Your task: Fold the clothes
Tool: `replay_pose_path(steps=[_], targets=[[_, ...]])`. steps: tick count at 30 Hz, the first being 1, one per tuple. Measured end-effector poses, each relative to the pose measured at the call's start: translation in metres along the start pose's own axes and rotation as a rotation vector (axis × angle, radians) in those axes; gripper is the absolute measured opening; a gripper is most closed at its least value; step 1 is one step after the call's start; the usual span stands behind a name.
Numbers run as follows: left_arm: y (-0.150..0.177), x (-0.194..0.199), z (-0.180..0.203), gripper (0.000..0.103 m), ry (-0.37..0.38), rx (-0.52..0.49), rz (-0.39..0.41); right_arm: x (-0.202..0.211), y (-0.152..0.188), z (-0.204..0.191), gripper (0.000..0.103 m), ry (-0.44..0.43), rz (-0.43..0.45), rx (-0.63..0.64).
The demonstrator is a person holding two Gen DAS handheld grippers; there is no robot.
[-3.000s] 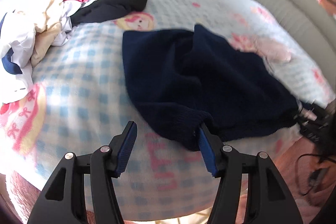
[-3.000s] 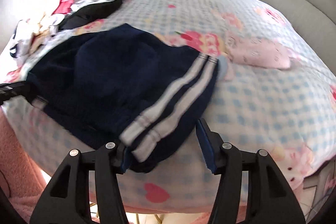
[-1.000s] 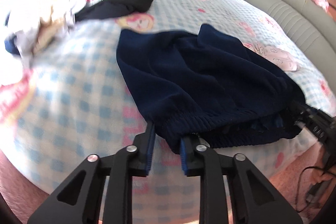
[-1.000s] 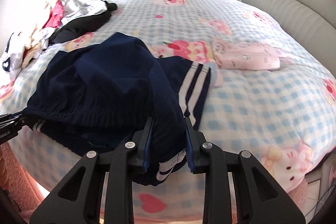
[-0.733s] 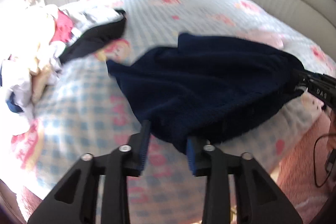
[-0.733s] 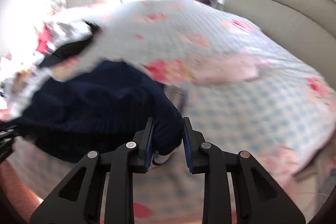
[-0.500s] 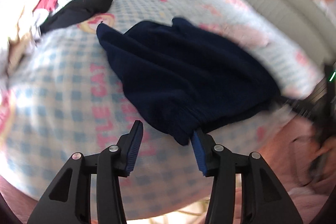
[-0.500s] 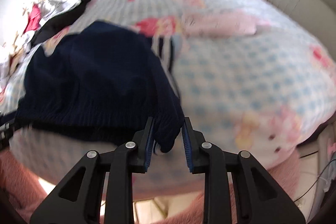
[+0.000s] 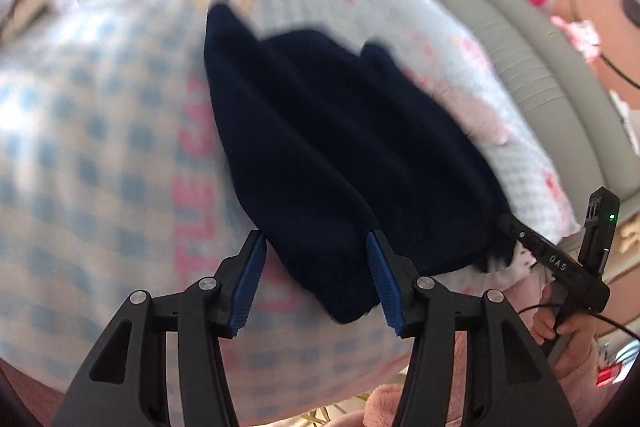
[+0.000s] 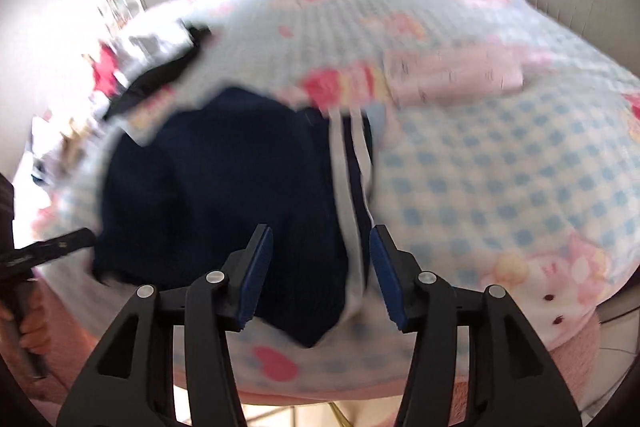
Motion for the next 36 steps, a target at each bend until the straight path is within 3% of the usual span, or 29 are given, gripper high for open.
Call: replay_pose_path(steps=[2, 4, 6, 7, 8, 10, 12, 14, 16, 17, 18, 20, 23, 25, 27, 29, 31, 34, 36], targets=[[0.005, -0.01, -0.002, 0.048, -0.088, -0.028, -0.034, -0.02, 0.012, 0.01, 0.049, 0.022, -0.075, -0.023], [0.003, -0.003, -0.002, 0.047, -0.112, -0.046, -0.023, -0.023, 0.021, 0.024, 0.045, 0.08, -0.085, -0.056], [0.0, 0.006, -0.003, 0.046, -0.1, -0.041, -0.007, -0.014, 0.021, 0.038, 0.045, 0.202, -0.059, -0.017], [0.0, 0.006, -0.004, 0.049, -0.054, -0.022, -0.014, -0.009, 0.021, 0.044, 0.045, 0.251, -0.047, -0.002], [0.001, 0.002, -0.005, 0.056, 0.009, 0.013, -0.043, -0.007, 0.019, 0.046, 0.045, 0.201, -0.042, -0.03], [0.002, -0.007, -0.005, 0.057, 0.128, 0.079, -0.096, -0.002, 0.015, 0.048, 0.05, 0.099, -0.036, -0.086], [0.003, -0.015, 0.0, 0.054, 0.157, 0.087, -0.096, -0.011, 0.015, 0.039, 0.06, -0.053, -0.075, -0.121], [0.0, -0.02, 0.01, 0.026, 0.129, 0.039, -0.077, -0.022, 0.018, 0.026, 0.064, -0.154, -0.117, -0.125], [-0.014, -0.018, 0.022, 0.018, 0.113, -0.003, -0.071, -0.037, 0.02, 0.014, 0.053, -0.138, -0.148, -0.077], [-0.029, -0.014, 0.029, 0.015, 0.112, -0.032, -0.054, -0.035, 0.01, 0.008, 0.034, -0.145, -0.13, -0.056], [-0.051, -0.002, 0.038, 0.014, 0.116, -0.064, -0.007, -0.034, 0.0, 0.002, 0.024, -0.153, -0.111, -0.035], [-0.098, 0.03, 0.058, 0.013, 0.119, -0.131, 0.107, -0.021, -0.033, -0.01, 0.012, -0.175, -0.031, -0.001], [-0.15, 0.099, 0.093, 0.013, 0.121, -0.214, 0.291, 0.032, -0.102, -0.024, 0.011, -0.215, 0.212, 0.019], [-0.157, 0.14, 0.107, 0.013, 0.096, -0.254, 0.402, 0.072, -0.134, -0.027, 0.011, -0.226, 0.359, 0.016], [-0.148, 0.152, 0.097, 0.013, 0.073, -0.243, 0.428, 0.106, -0.153, -0.028, 0.011, -0.218, 0.461, 0.008], [-0.13, 0.148, 0.073, 0.013, 0.016, -0.197, 0.39, 0.103, -0.142, -0.028, 0.013, -0.241, 0.407, -0.016], [-0.104, 0.129, 0.035, 0.013, -0.067, -0.121, 0.299, 0.071, -0.11, -0.028, 0.024, -0.274, 0.262, -0.047], [-0.057, 0.076, -0.034, 0.013, -0.194, 0.011, 0.092, 0.02, -0.063, -0.026, 0.025, -0.248, 0.075, -0.058], [-0.035, 0.068, -0.05, 0.014, -0.172, 0.084, 0.054, -0.002, -0.035, -0.025, 0.026, -0.24, -0.019, -0.069]])
Point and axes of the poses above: each gripper's, at about its wrist camera, not at the fingertips, and x roughly against the way its jaws point, z to its right, y to its underside, the point moved 6 cm from there along -x, roughly the way its jaws point, and after that the axes turned 6 degrees about z, right-handed, at the moved point
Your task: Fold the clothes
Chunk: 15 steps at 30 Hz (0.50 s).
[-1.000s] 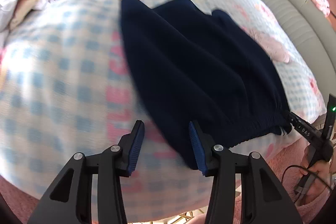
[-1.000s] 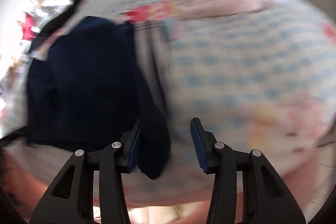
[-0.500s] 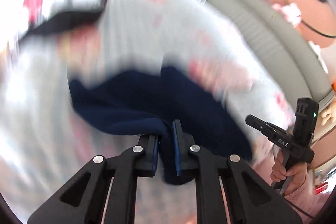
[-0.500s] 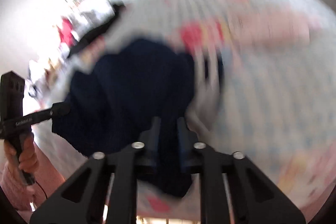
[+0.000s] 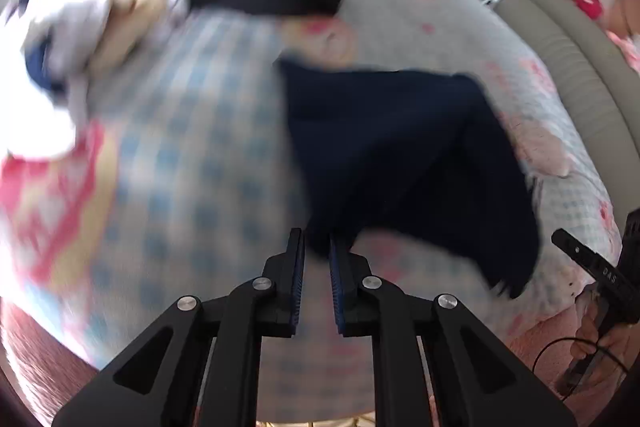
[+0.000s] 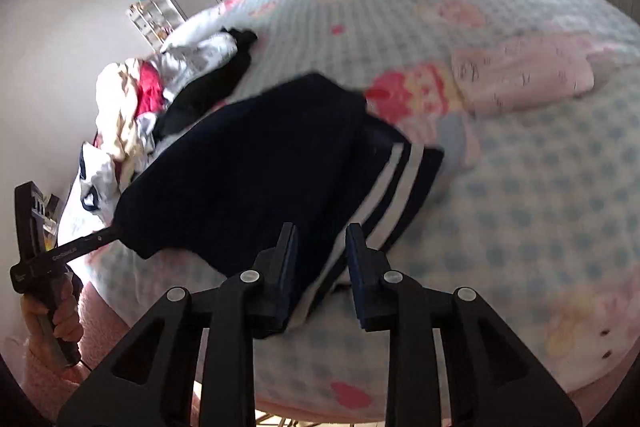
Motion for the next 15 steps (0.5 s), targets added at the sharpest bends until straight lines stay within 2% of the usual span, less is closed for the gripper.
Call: replay_pose_path(steps=[1, 3, 5, 6, 8, 10, 11, 13, 14, 15], targets=[[0.009, -0.001, -0.005, 0.014, 0.031, 0.033, -0.006, -0.006, 0.012, 0.003, 0.028, 0.001, -0.033, -0.01], [0.013, -0.001, -0.01, 0.02, 0.087, 0.078, 0.008, -0.015, 0.03, 0.005, 0.041, 0.004, -0.08, -0.032], [0.008, 0.001, -0.012, 0.035, 0.14, 0.108, 0.043, -0.023, 0.037, 0.006, 0.043, 0.004, -0.097, -0.056], [0.006, 0.002, -0.013, 0.037, 0.167, 0.123, 0.061, -0.024, 0.037, 0.008, 0.047, 0.005, -0.096, -0.076], [0.001, -0.001, -0.011, 0.054, 0.214, 0.14, 0.088, -0.023, 0.035, 0.01, 0.058, 0.009, -0.091, -0.125], [-0.006, -0.011, -0.009, 0.063, 0.248, 0.136, 0.096, -0.03, 0.041, 0.009, 0.061, -0.02, -0.113, -0.165], [-0.009, -0.016, -0.007, 0.064, 0.254, 0.127, 0.068, -0.033, 0.043, 0.008, 0.065, -0.038, -0.129, -0.179], [-0.011, -0.032, 0.0, 0.06, 0.257, 0.107, -0.002, -0.044, 0.049, -0.001, 0.07, -0.051, -0.154, -0.158], [-0.01, -0.039, 0.005, 0.041, 0.253, 0.093, -0.035, -0.045, 0.048, -0.002, 0.07, -0.043, -0.157, -0.148], [-0.011, -0.037, 0.012, 0.03, 0.234, 0.061, -0.029, -0.045, 0.047, -0.004, 0.07, -0.036, -0.159, -0.137]])
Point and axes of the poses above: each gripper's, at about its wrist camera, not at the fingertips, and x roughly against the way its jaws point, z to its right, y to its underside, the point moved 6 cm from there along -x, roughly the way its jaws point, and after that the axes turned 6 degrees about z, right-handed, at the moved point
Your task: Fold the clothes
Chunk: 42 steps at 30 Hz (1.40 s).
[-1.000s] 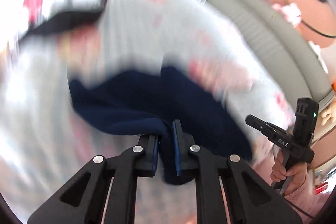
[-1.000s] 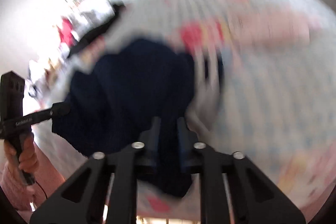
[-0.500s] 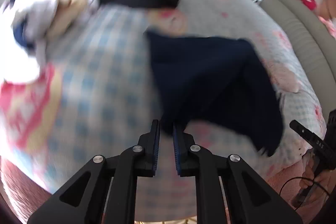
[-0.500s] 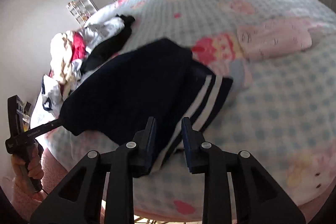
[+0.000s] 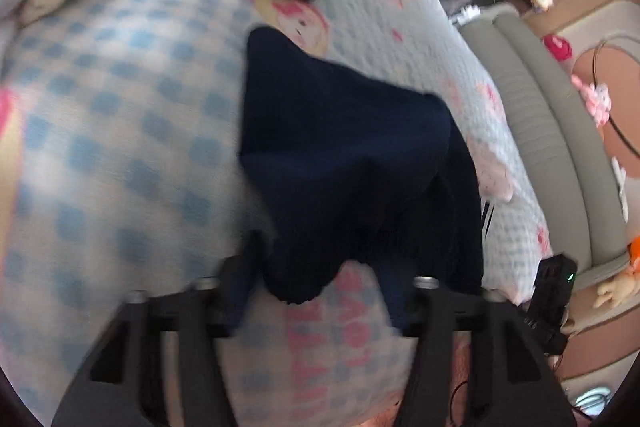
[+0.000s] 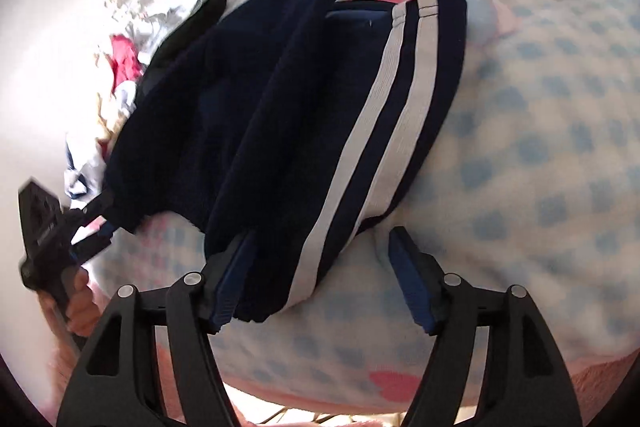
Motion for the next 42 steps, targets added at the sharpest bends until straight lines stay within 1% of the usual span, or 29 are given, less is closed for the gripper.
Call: replay_pose_path(steps=[1, 2, 4, 5, 6, 7, 8, 9, 11, 12, 14, 16, 17, 18, 19, 20, 22, 23, 24, 27, 28, 29, 30, 33, 34, 35, 36, 40, 42], targets=[[-0.001, 0.001, 0.008, 0.023, -0.014, -0.03, 0.006, 0.0, -0.001, -0.002, 0.07, 0.005, -0.001, 0.008], [-0.002, 0.004, 0.015, 0.022, 0.0, -0.048, 0.031, 0.003, -0.004, -0.004, 0.07, -0.02, 0.008, 0.002], [-0.005, 0.01, 0.028, 0.022, 0.029, -0.08, 0.078, 0.01, -0.011, -0.012, 0.07, -0.125, 0.03, -0.013], [-0.006, 0.014, 0.033, 0.021, 0.043, -0.073, 0.093, 0.012, -0.012, -0.016, 0.07, -0.165, 0.035, -0.017], [-0.006, 0.017, 0.034, 0.02, 0.049, -0.061, 0.105, 0.009, -0.012, -0.018, 0.07, -0.164, 0.032, -0.008], [-0.006, 0.02, 0.035, 0.017, 0.059, -0.044, 0.111, 0.003, -0.011, -0.018, 0.07, -0.141, 0.023, 0.01], [-0.007, 0.024, 0.036, 0.017, 0.07, -0.027, 0.118, -0.002, -0.009, -0.017, 0.058, -0.118, 0.016, 0.027], [-0.007, 0.028, 0.037, 0.016, 0.084, -0.011, 0.127, -0.008, -0.007, -0.016, 0.03, -0.095, 0.008, 0.042], [-0.013, 0.044, 0.042, 0.016, 0.146, 0.003, 0.161, -0.006, -0.007, -0.011, 0.018, -0.061, 0.022, 0.046], [-0.011, 0.055, 0.042, 0.016, 0.171, -0.004, 0.163, 0.002, -0.009, -0.01, 0.014, -0.075, 0.05, 0.048], [-0.006, 0.076, 0.04, 0.016, 0.215, -0.017, 0.166, 0.028, -0.016, -0.008, 0.012, -0.09, 0.112, 0.065], [-0.001, 0.085, 0.036, 0.016, 0.206, -0.013, 0.143, 0.055, -0.024, -0.006, 0.012, -0.118, 0.163, 0.071], [0.005, 0.085, 0.032, 0.018, 0.2, -0.012, 0.113, 0.063, -0.025, -0.004, 0.012, -0.129, 0.168, 0.063], [0.011, 0.085, 0.03, 0.019, 0.176, -0.016, 0.073, 0.071, -0.025, -0.002, 0.012, -0.14, 0.174, 0.056], [0.021, 0.075, 0.022, 0.02, 0.132, -0.016, 0.013, 0.079, -0.025, 0.001, 0.012, -0.148, 0.176, 0.05], [0.031, 0.068, 0.014, 0.023, 0.074, -0.002, -0.043, 0.077, -0.02, 0.005, 0.012, -0.125, 0.151, 0.061], [0.05, 0.055, -0.004, 0.025, -0.044, 0.025, -0.152, 0.068, -0.005, 0.013, 0.018, -0.078, 0.082, 0.089], [0.057, 0.052, -0.01, 0.03, -0.114, 0.025, -0.174, 0.062, 0.003, 0.017, 0.024, -0.054, 0.042, 0.105], [0.059, 0.053, -0.012, 0.033, -0.16, 0.019, -0.172, 0.06, 0.007, 0.023, 0.03, -0.037, 0.033, 0.102], [0.049, 0.066, -0.001, 0.041, -0.224, -0.022, -0.113, 0.057, 0.019, 0.038, 0.034, 0.013, 0.008, 0.093], [0.043, 0.071, 0.003, 0.046, -0.303, -0.064, -0.096, 0.064, 0.014, 0.042, 0.037, 0.017, 0.038, 0.082], [0.037, 0.077, 0.008, 0.047, -0.382, -0.106, -0.078, 0.071, 0.009, 0.046, 0.044, 0.022, 0.068, 0.072], [0.031, 0.083, 0.013, 0.047, -0.448, -0.142, -0.063, 0.077, 0.004, 0.049, 0.046, 0.029, 0.099, 0.063], [0.014, 0.097, 0.042, 0.048, -0.431, -0.166, -0.045, 0.092, -0.02, 0.056, 0.046, 0.112, 0.193, 0.093], [0.009, 0.102, 0.057, 0.049, -0.373, -0.173, -0.016, 0.094, -0.027, 0.056, 0.046, 0.139, 0.213, 0.104], [0.006, 0.105, 0.074, 0.055, -0.312, -0.193, 0.021, 0.092, -0.033, 0.055, 0.046, 0.16, 0.22, 0.118], [0.004, 0.103, 0.088, 0.057, -0.261, -0.222, 0.04, 0.088, -0.038, 0.052, 0.046, 0.173, 0.223, 0.137], [0.012, 0.056, 0.12, 0.056, -0.231, -0.319, -0.044, 0.053, -0.057, 0.033, 0.046, 0.215, 0.21, 0.219], [0.026, 0.04, 0.131, 0.055, -0.199, -0.325, -0.091, 0.031, -0.063, 0.029, 0.06, 0.228, 0.187, 0.256]])
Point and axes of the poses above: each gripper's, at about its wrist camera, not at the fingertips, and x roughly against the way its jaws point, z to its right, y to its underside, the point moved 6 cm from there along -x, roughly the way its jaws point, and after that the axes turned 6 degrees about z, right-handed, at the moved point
